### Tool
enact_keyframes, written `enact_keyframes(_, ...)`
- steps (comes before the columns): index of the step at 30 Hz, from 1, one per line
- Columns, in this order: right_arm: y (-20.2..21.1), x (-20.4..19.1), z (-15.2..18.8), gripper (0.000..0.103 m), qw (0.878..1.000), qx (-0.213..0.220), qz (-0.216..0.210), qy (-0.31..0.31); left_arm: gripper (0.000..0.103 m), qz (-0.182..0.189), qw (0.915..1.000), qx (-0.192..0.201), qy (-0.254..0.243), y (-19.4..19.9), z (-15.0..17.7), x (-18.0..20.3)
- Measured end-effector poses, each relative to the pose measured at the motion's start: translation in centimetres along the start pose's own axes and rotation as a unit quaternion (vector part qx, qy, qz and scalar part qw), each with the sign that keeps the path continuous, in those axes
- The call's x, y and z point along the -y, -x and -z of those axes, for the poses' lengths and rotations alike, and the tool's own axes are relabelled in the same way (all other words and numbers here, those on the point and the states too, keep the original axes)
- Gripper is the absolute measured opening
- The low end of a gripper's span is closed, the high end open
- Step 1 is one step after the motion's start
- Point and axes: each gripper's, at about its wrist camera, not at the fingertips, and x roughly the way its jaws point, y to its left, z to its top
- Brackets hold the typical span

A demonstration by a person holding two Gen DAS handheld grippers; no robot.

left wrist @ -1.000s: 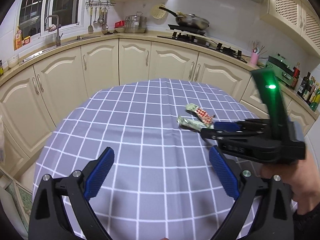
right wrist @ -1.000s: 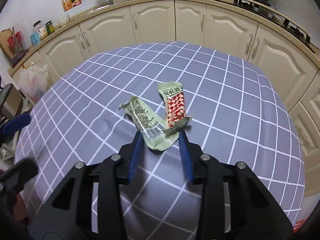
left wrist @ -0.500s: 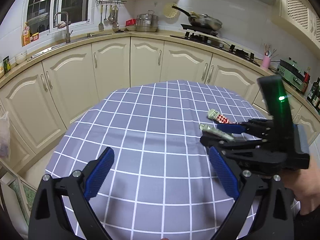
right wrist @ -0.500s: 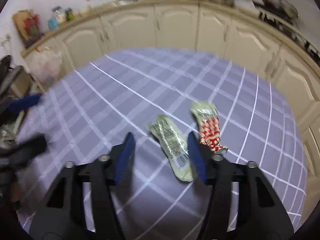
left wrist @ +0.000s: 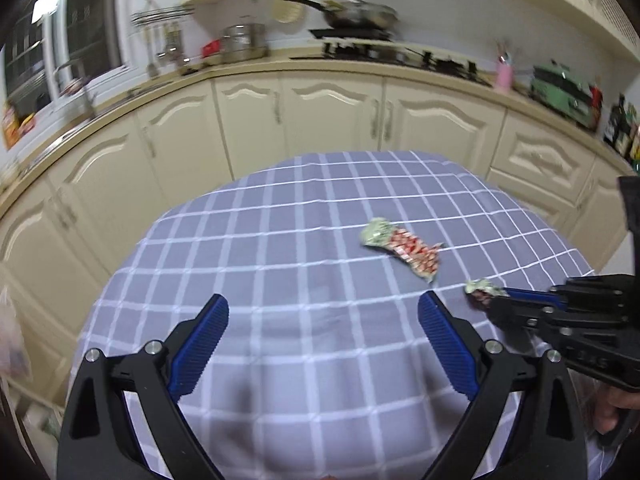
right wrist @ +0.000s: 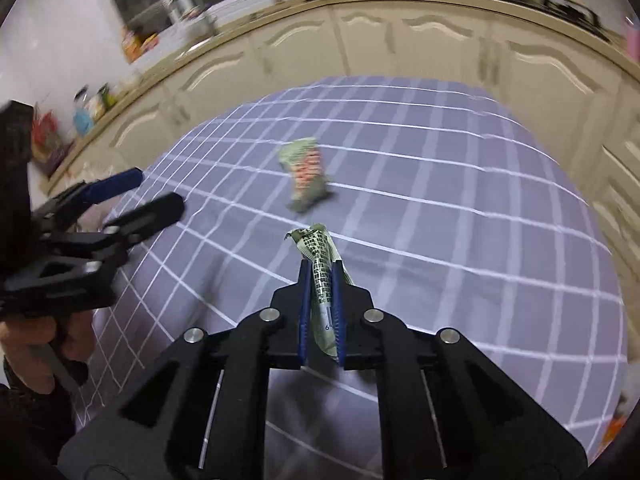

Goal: Collect trash
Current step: 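Grasp the green wrapper with the right tool while the left tool grasps the other green wrapper, then carry both green wrappers toward the blue bin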

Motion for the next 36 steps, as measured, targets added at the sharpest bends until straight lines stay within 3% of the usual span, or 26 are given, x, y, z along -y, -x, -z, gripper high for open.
enact_keyframes(5, 1.7, 2.6, 0.7, 0.010, 0.999, 0.024, -0.011, -0.038, 0.094, -0.010, 0.9988, -0.031, -0.038, -4.5, -2.1, 3.3)
enact_keyframes(12, 3.4, 5.0, 1.2, 0.010, 0.997, 0.043, -0.020, -0.064, 0.090, 0.003, 0.9980, -0.049, -0.039, -8.6, -4.8, 5.3)
enact_keyframes(13, 3.4, 5.0, 1.2, 0.010, 0.997, 0.043, -0.019, -0.064, 0.080, 0.021, 0.9974, -0.061, -0.031, -9.2, -4.9, 5.4)
enact_keyframes(16, 3.8, 5.1, 1.4, 0.010, 0.997, 0.045, -0.015, -0.065, 0.021, 0.036, 0.9972, -0.061, -0.023, -9.0, -4.8, 5.2)
enact_keyframes(17, 3.9, 5.1, 1.6, 0.010, 0.997, 0.046, -0.014, -0.066, 0.013, 0.043, 0.9969, -0.061, -0.025, -8.8, -4.6, 5.2)
enact_keyframes(21, 4.7, 5.0, 2.1, 0.010, 0.996, 0.049, -0.011, -0.070, 0.011, 0.076, 0.9949, -0.059, -0.031, -7.8, -3.6, 5.2)
enact_keyframes(28, 6.5, 4.0, 2.4, 0.010, 0.996, 0.059, -0.004, -0.063, 0.011, 0.096, 0.9936, -0.049, -0.034, -5.2, -1.7, 5.2)
enact_keyframes(36, 11.0, 4.2, 3.5, 0.010, 0.993, 0.099, 0.004, -0.071, 0.011, 0.137, 0.9897, -0.005, -0.041, 0.8, -0.4, 7.5)
